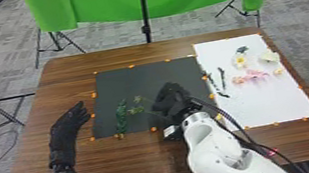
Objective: Arrange flowers
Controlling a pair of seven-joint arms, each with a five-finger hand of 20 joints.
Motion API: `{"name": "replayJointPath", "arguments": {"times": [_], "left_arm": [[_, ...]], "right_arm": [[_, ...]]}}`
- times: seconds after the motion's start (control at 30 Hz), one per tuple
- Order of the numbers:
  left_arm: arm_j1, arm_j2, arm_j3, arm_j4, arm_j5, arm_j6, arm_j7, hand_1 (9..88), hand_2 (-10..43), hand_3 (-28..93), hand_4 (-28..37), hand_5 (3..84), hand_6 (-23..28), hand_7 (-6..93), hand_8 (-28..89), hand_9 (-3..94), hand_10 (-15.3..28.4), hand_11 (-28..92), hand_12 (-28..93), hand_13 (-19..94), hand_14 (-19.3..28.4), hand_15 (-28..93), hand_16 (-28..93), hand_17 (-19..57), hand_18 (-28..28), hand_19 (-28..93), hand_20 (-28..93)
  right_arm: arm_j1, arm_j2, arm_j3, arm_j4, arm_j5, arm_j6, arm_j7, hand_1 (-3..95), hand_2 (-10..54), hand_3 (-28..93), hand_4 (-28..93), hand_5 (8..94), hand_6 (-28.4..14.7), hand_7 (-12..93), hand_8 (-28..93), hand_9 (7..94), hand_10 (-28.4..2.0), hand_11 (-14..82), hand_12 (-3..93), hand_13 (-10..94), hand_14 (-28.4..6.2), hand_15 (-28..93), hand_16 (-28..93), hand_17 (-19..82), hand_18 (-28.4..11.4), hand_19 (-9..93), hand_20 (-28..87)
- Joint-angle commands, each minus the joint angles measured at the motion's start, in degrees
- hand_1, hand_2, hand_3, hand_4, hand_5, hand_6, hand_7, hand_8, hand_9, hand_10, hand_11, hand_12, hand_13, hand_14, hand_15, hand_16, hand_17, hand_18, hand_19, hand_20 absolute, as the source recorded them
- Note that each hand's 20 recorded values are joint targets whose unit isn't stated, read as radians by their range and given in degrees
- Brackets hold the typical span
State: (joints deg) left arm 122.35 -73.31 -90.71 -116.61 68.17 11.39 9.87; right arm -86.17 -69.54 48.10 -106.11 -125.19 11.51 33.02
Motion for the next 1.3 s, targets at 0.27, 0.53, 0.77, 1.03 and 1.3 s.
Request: {"name": "replayJointPath", "arguments": {"times": [0.27, 0.53, 0.77, 1.03, 1.3], "left_arm": [[0.58, -0.06, 0.76, 0.69, 0.33, -2.25, -2.31, 21.0, 2.0, 69, -28.3, 43.0, 5.1, 10.8, -5, 38.7, 12.7, 19, 12, 30, 16.8, 31, -1, 4.0, 12.7, 13, 19], [0.89, -0.3, 0.43, 0.56, 0.52, -2.71, -2.56, 21.3, 1.9, 69, -28.3, 42.7, 4.9, 10.6, -5, 38.5, 12.7, 19, 12, 30, 16.8, 30, -1, 3.8, 12.7, 13, 19], [0.86, -0.66, 0.35, 0.68, 0.54, -3.5, -2.8, 21.6, 1.9, 69, -28.3, 42.6, 4.9, 10.9, -5, 38.3, 12.7, 19, 13, 30, 16.8, 30, -1, 3.6, 12.8, 13, 19], [1.17, -0.82, 0.07, 0.58, 0.53, -3.65, -3.01, 21.6, 1.8, 69, -28.3, 42.5, 4.9, 10.6, -5, 38.2, 12.6, 19, 13, 30, 16.9, 30, 0, 3.5, 12.8, 13, 19], [1.4, -0.79, 0.08, 0.49, 0.63, -3.7, -2.67, 21.8, 1.8, 69, -28.3, 42.4, 4.8, 10.6, -5, 38.3, 12.6, 19, 13, 30, 16.9, 30, 0, 3.3, 12.9, 13, 19]], "right_arm": [[2.87, -2.09, -1.37, 2.05, 4.85, -0.6, -1.26, 52.7, -9.5, 49, -16, 81.7, -1.9, 25, 16, 91.3, -10.5, 36.7, 26.7, 94, -1.4, 57, 28, 72, -6.9, 93, 46], [1.5, -1.09, -0.17, 0.54, 4.85, -2.85, -2.21, 40.1, -9.5, 62, -23, 78.8, -1.5, 25, -8, 91.2, -11.2, 37.1, 26.1, 94, -1.8, 57, 27, 72, -7.1, 93, 46], [-2.68, 2.18, 4.08, -4.22, 4.17, -6.17, -3.69, 27.7, -9.5, 61, -20, 75.1, -2.8, 19, -8, 89.8, -12.3, 37.2, 26.2, 94, -2.6, 56, 29, 70, -8.8, 93, 48], [-9.9, 5.02, 9.7, -9.26, 6.36, -7.35, -2.05, 18.3, -1.2, 61, -15, 72.4, -3.0, 16, -7, 88.7, -13.4, 37.3, 26.5, 94, -4.0, 54, 32, 68, -11.2, 93, 53], [-8.67, 4.4, 8.13, -8.78, 10.06, -5.73, -3.36, 17.3, 1.1, 61, -15, 72.1, -3.6, 15, -7, 88.4, -13.6, 37.2, 26.5, 94, -4.4, 54, 33, 68, -11.4, 93, 53]]}}
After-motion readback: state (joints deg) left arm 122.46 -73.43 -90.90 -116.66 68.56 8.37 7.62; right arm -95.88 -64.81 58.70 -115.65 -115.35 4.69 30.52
